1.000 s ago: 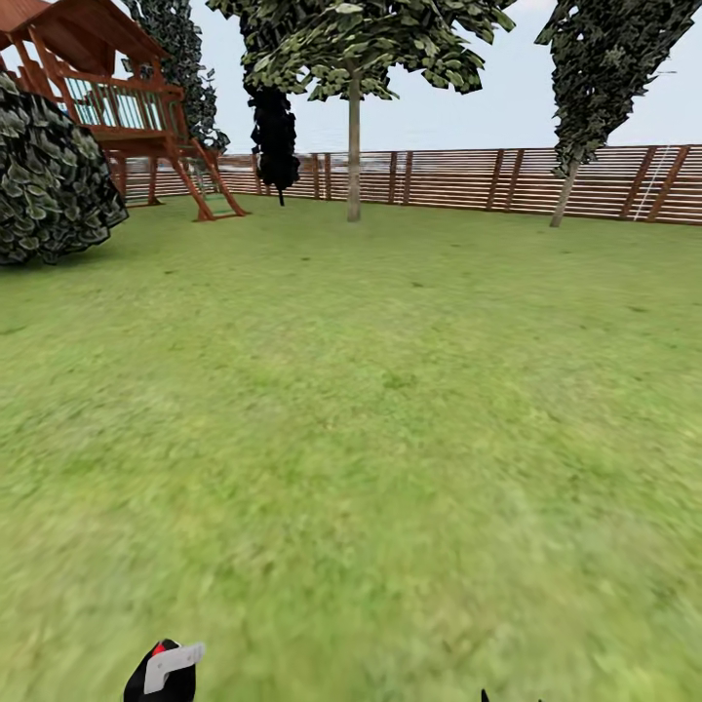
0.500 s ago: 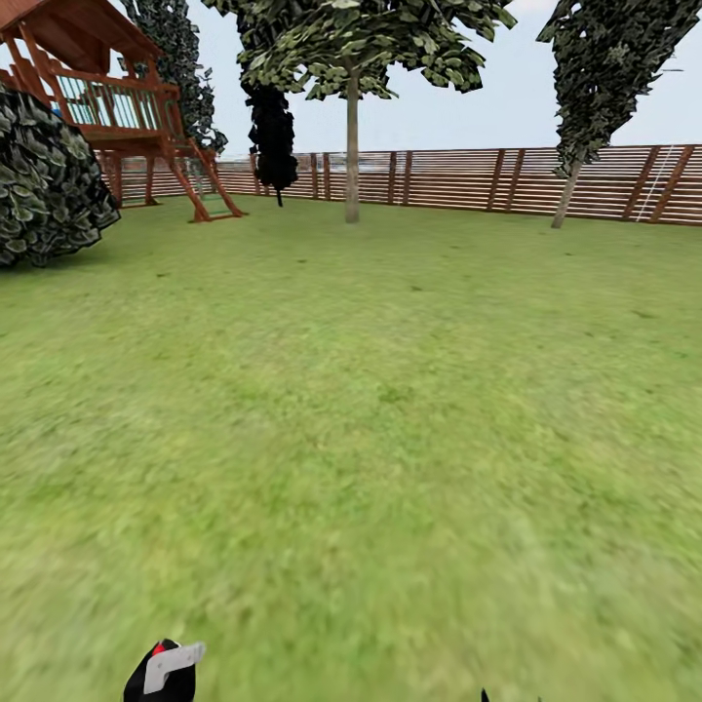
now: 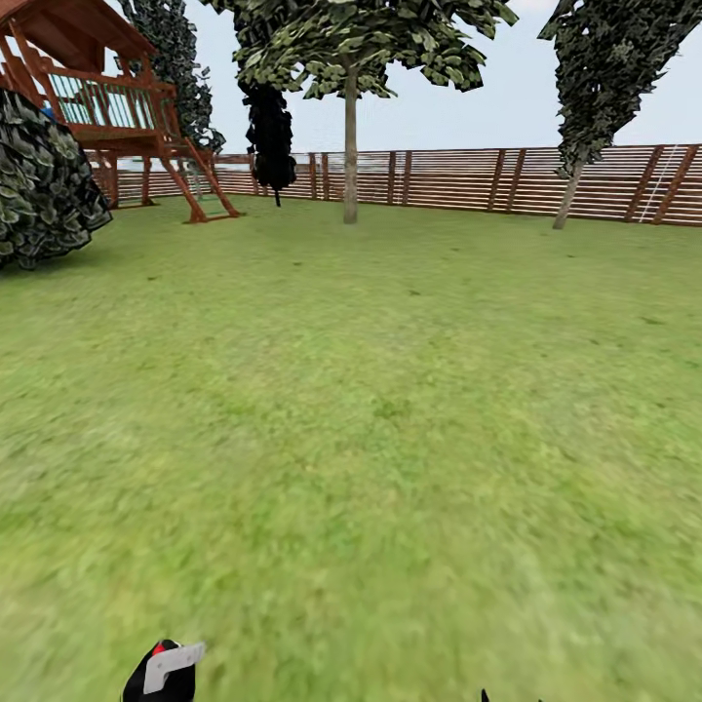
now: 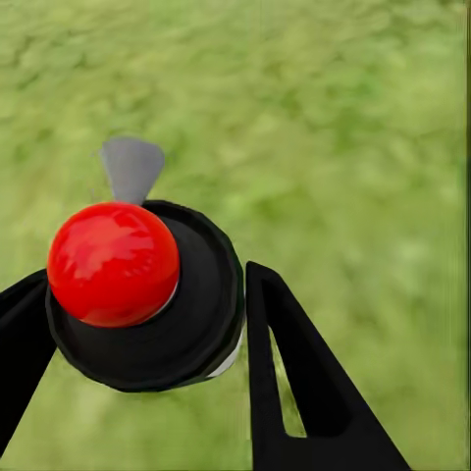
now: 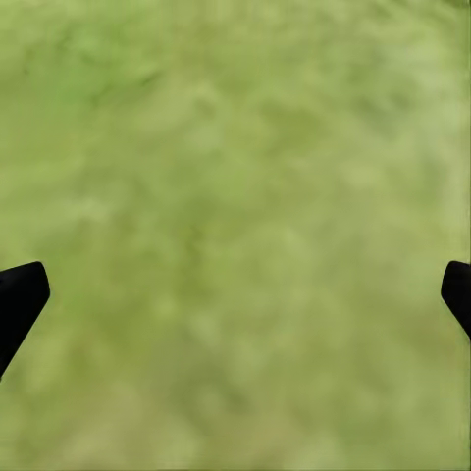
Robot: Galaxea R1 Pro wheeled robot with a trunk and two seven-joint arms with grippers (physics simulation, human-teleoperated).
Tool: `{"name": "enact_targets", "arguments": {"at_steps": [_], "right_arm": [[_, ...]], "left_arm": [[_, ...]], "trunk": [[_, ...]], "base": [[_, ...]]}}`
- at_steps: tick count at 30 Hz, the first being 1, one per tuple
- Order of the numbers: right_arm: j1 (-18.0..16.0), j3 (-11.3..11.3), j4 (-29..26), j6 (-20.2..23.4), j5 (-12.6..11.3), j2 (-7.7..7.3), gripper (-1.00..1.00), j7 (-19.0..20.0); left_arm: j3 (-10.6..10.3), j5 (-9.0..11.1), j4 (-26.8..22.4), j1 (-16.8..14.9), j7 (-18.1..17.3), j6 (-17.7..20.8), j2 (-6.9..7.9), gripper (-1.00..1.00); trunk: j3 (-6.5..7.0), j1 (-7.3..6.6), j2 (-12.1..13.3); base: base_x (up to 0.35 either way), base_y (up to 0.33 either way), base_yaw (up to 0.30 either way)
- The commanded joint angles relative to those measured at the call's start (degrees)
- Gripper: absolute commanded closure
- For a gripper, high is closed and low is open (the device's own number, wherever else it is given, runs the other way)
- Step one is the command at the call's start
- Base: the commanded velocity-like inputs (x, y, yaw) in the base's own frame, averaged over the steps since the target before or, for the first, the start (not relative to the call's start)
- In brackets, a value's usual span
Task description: In the garden, pick up the pesticide atomizer on the floor and spray pesticide onto both trees until each tree trunk is fully covered.
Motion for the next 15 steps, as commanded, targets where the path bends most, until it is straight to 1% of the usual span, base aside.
{"name": "enact_targets", "arguments": {"at_steps": [1, 15], "right_arm": [[0.00, 0.00, 0.00, 0.00, 0.00, 0.00, -1.00, 0.01], [0.00, 0.00, 0.00, 0.00, 0.00, -0.01, -1.00, -0.01]], "left_arm": [[0.03, 0.00, -0.01, 0.00, 0.01, 0.00, 0.01, 1.00], [0.03, 0.00, 0.00, 0.00, 0.02, 0.04, 0.02, 1.00]], "trunk": [[0.00, 0.00, 0.00], [0.00, 0.00, 0.00]], "base": [[0.324, -0.105, 0.000], [0.317, -0.115, 0.000]]}}
